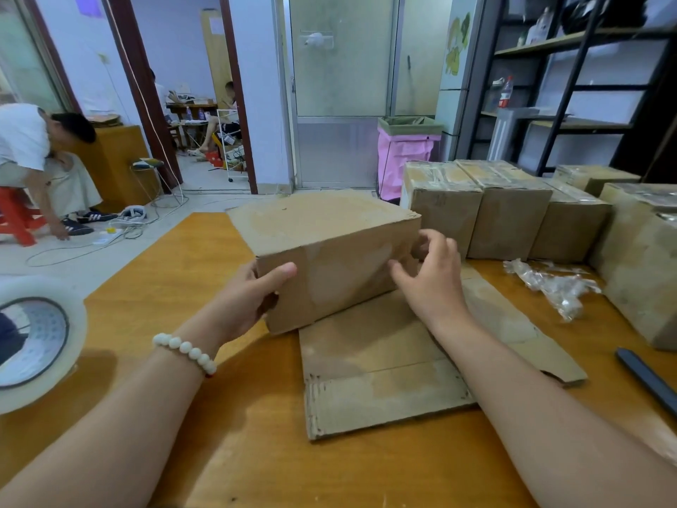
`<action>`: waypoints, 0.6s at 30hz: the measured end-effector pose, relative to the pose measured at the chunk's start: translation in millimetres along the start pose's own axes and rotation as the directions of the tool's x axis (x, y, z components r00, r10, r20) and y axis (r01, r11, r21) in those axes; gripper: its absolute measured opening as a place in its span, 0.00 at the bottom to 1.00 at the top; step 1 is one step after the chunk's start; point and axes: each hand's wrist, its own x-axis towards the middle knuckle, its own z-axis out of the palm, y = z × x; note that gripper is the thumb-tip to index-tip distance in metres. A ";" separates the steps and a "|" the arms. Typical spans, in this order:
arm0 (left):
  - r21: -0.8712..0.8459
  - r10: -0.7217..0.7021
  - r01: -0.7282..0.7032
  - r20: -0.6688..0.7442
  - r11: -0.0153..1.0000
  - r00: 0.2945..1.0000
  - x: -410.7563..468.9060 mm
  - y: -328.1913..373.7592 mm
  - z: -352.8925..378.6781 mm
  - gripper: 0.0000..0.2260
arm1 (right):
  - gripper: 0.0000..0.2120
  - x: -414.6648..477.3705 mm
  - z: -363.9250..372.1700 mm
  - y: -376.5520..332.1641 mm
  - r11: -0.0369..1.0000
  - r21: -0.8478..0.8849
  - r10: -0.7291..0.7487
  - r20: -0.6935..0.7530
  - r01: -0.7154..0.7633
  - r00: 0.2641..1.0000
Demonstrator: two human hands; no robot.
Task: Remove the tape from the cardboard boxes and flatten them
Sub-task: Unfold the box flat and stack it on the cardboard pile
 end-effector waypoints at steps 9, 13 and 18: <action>-0.327 -0.161 0.135 -0.054 0.935 0.985 11.2 6.7 -12.7 0.34 | 0.31 -12.6 -4.5 -21.3 0.962 -0.001 -0.255 0.362 0.274 0.897; -0.208 -0.019 -0.065 -0.379 0.976 0.925 19.6 1.8 -14.4 0.16 | 0.32 -19.0 -5.8 -30.5 0.916 -0.044 -0.347 0.417 0.399 0.840; 0.228 0.278 -0.174 -0.585 0.958 0.762 26.1 -3.5 -23.1 0.27 | 0.34 -27.3 2.6 -44.1 0.910 0.010 -0.381 0.409 0.413 0.829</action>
